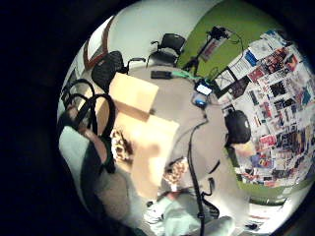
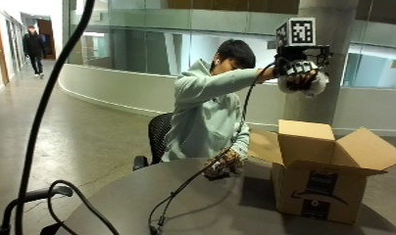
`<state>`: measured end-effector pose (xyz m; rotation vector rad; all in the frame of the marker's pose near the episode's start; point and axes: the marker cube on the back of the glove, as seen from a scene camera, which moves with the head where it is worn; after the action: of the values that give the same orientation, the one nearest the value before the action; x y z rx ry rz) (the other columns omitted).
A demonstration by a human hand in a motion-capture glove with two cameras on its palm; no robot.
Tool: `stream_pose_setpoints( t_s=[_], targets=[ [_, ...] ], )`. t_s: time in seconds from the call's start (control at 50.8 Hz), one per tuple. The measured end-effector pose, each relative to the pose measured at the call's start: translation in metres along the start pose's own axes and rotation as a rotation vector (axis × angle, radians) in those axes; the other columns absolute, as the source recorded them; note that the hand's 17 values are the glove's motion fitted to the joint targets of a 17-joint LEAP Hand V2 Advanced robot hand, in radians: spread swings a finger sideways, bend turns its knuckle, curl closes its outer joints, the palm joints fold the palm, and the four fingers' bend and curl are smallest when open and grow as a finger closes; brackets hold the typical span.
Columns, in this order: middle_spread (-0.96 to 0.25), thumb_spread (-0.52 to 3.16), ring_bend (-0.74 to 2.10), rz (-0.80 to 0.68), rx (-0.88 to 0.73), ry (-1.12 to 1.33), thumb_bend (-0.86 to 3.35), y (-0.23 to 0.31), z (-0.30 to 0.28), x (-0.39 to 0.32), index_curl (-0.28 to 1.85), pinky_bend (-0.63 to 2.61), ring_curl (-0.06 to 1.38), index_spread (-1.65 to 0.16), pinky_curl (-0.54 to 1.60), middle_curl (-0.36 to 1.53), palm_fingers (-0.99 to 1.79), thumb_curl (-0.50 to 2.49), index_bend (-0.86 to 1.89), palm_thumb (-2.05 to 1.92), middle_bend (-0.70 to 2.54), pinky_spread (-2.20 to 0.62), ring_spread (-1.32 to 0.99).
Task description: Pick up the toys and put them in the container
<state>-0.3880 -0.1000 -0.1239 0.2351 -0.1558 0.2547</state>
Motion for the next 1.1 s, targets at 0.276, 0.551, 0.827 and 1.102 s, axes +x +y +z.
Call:
stream_pose_setpoints(
  t_s=[0.276, 0.551, 0.827, 1.102],
  targets=[
    [-0.23, 1.06, 1.41, 0.013, 0.108, -0.024, -0.01, -0.017, -0.008, -0.039, 1.12, 1.01, 0.56, -0.34, 0.51, 0.81, 1.1, 0.76, 0.45, 0.41, 1.19, -0.37, -0.29],
    [-0.13, 1.2, 1.01, -0.055, -0.005, -0.069, -0.1, -0.016, 0.005, -0.039, 1.05, 1.0, 0.48, -0.29, 0.53, 0.65, 0.02, 0.56, 0.25, -0.05, 0.74, -0.16, -0.17],
    [-0.03, 1.19, 0.72, -0.209, 0.027, -0.069, -0.07, -0.007, -0.014, -0.015, 0.83, 0.94, 0.29, -0.2, 0.41, 0.52, -0.05, 0.38, 0.19, -0.09, 0.52, 0.0, -0.05],
    [-0.04, 1.27, 0.72, -0.518, 0.029, -0.052, -0.04, 0.037, 0.0, 0.057, 0.76, 0.78, 0.26, -0.2, 0.35, 0.49, 0.11, 0.3, 0.25, -0.05, 0.49, 0.03, -0.08]
  ],
)
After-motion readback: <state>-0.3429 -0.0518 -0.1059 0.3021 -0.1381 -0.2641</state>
